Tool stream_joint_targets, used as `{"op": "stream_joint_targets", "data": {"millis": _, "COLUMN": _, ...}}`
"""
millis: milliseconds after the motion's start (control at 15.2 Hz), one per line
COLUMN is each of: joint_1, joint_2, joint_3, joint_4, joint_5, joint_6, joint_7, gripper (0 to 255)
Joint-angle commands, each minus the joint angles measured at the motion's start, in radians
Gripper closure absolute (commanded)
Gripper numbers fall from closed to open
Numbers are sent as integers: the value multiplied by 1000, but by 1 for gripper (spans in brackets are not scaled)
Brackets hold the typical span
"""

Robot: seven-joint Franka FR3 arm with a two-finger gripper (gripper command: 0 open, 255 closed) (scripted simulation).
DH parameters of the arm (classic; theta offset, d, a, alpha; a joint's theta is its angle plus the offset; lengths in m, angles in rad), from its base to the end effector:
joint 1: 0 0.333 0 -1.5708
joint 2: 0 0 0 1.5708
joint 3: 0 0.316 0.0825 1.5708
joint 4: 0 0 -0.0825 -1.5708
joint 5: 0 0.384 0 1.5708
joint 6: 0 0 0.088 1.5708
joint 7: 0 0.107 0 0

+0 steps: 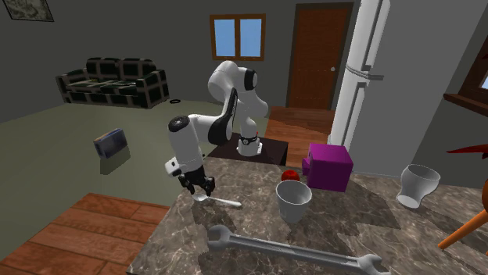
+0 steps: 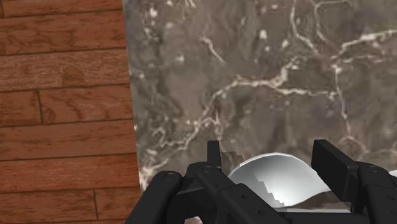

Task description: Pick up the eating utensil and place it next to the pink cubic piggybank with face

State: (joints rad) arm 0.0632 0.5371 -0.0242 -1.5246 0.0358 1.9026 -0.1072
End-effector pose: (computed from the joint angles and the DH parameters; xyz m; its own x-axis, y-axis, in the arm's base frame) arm 0.6793 0.0314 0.3345 0.9786 0.1350 -0.1554 0.1310 -0.9907 -0.0360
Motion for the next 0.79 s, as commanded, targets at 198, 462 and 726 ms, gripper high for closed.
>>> {"op": "stream_joint_targets", "data": {"millis": 198, "joint_1": 0, "joint_2": -21, "joint_3": 0, "joint_4": 29, "joint_5": -1, "joint_6": -50, "joint_7": 2, "gripper": 255}}
{"op": "stream_joint_targets", "data": {"millis": 462, "joint_1": 0, "joint_2": -36, "joint_3": -1, "joint_4": 60, "joint_5": -2, "joint_6": -96, "joint_7": 3, "gripper": 255}}
{"op": "stream_joint_targets", "data": {"millis": 726, "joint_1": 0, "joint_2": -49, "joint_3": -1, "joint_4": 95, "joint_5": -2, "joint_6": -143, "joint_7": 4, "gripper": 255}}
